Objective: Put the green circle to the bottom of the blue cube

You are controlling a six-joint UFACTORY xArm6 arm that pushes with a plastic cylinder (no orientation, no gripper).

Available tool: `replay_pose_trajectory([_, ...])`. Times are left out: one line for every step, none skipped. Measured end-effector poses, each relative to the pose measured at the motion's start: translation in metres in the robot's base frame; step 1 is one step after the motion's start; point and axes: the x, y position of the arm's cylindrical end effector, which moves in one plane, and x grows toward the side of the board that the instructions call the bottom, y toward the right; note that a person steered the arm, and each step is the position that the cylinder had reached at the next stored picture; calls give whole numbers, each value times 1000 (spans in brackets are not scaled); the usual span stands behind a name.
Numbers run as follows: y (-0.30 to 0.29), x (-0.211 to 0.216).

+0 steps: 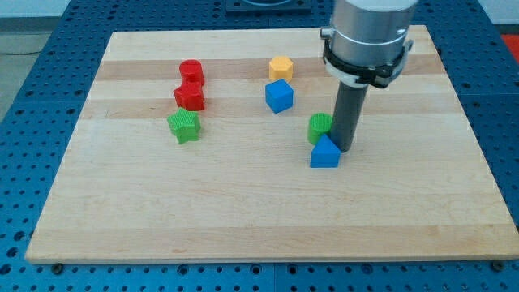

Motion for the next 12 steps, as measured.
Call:
replay_pose_trajectory([-9,-7])
replay_pose_trajectory([16,-18])
replay_pose_trajectory([19,-25])
replay_pose_trajectory([4,-25])
replay_pose_trajectory([-6,-26])
replay_pose_trajectory([-9,-32])
replay_pose_trajectory([-5,-41])
replay_pose_trajectory([-17,-41])
replay_pose_trajectory([-34,-41])
replay_pose_trajectory([-35,-41])
replay_pose_trajectory([-35,-41])
replay_pose_trajectory([-33,-41])
